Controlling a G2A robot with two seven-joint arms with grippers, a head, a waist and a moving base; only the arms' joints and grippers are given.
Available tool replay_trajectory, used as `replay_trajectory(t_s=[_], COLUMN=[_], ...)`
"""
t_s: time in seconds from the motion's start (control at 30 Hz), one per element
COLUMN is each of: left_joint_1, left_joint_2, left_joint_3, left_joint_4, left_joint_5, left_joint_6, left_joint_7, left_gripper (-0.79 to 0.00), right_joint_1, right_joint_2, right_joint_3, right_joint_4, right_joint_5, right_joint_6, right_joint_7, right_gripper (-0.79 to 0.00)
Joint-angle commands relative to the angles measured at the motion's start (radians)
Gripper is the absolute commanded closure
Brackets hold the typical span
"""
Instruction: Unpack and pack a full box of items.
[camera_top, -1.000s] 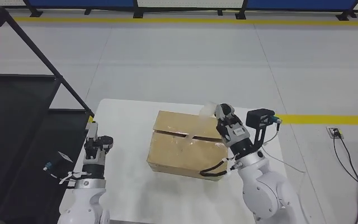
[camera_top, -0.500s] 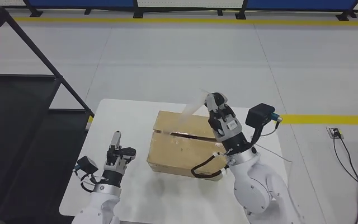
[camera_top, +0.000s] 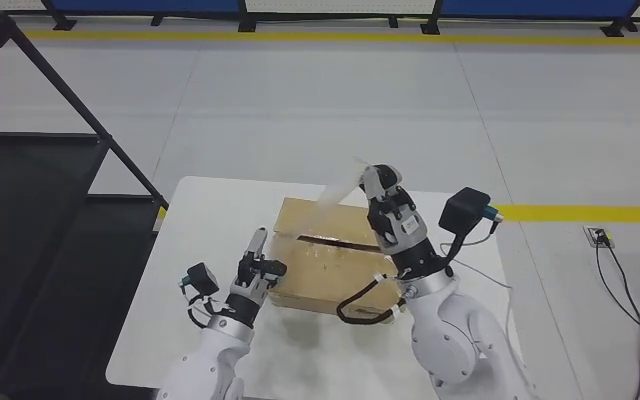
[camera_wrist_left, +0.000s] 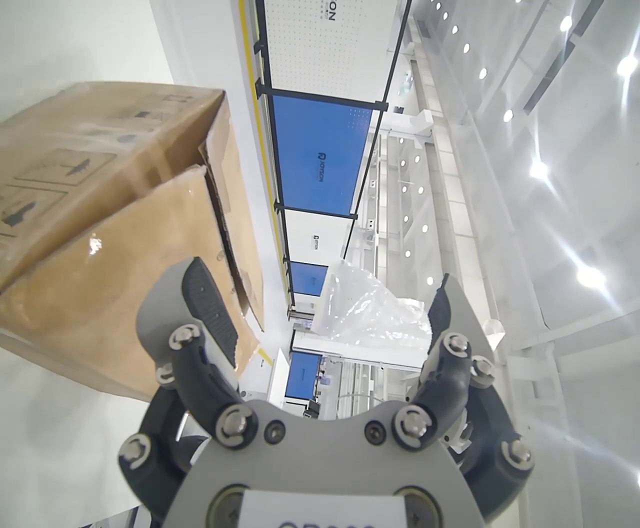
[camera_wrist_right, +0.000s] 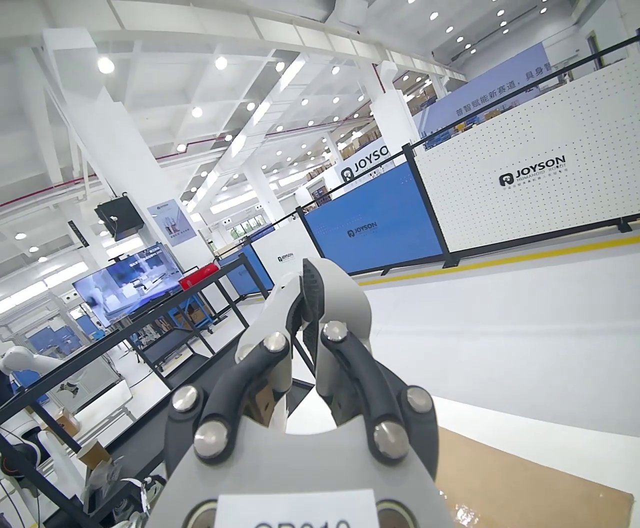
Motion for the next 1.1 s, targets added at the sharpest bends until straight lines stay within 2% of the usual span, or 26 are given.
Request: replay_trajectory(t_s=[0.0,0.03,0.07,0.17,0.27,0.77,0.8,0.83,0.9,1.07], left_joint_1=[-0.003,-0.005,-0.006,-0.008,-0.003,-0.011,-0.016,-0.021,-0.037,-0.087], left_joint_2=[0.000,-0.001,-0.001,0.000,0.002,0.007,0.007,0.008,0.010,0.015], left_joint_3=[0.004,0.004,0.006,0.019,0.023,0.004,0.001,-0.003,-0.013,-0.037], left_joint_4=[0.001,0.001,0.002,0.005,0.003,-0.017,-0.018,-0.019,-0.018,0.007], left_joint_5=[-0.017,-0.022,-0.026,-0.015,-0.013,-0.058,-0.055,-0.050,-0.038,-0.023], left_joint_6=[-0.005,-0.010,-0.015,-0.022,-0.030,-0.019,-0.015,-0.008,0.011,0.069], left_joint_7=[0.001,0.005,0.009,0.005,-0.005,0.001,0.003,0.005,0.009,-0.005], left_gripper=[-0.656,-0.480,-0.363,-0.129,0.000,0.000,0.000,0.000,0.000,0.000], right_joint_1=[-0.003,-0.005,-0.006,-0.007,-0.005,-0.011,-0.013,-0.013,-0.014,-0.013], right_joint_2=[-0.001,-0.001,-0.002,-0.003,-0.005,-0.009,-0.008,-0.008,-0.007,-0.003], right_joint_3=[0.003,0.005,0.008,0.014,0.020,0.056,0.061,0.064,0.076,0.107], right_joint_4=[0.000,0.001,0.002,0.007,0.011,0.033,0.037,0.041,0.051,0.082], right_joint_5=[0.001,0.001,0.002,0.006,0.010,0.017,0.018,0.015,0.014,0.017], right_joint_6=[-0.005,-0.008,-0.009,-0.014,-0.019,-0.070,-0.074,-0.082,-0.083,-0.099], right_joint_7=[0.001,0.001,0.002,0.003,0.008,0.026,0.028,0.037,0.048,0.080], right_gripper=[0.000,0.000,0.000,0.000,0.000,0.000,-0.071,-0.240,-0.785,-0.785])
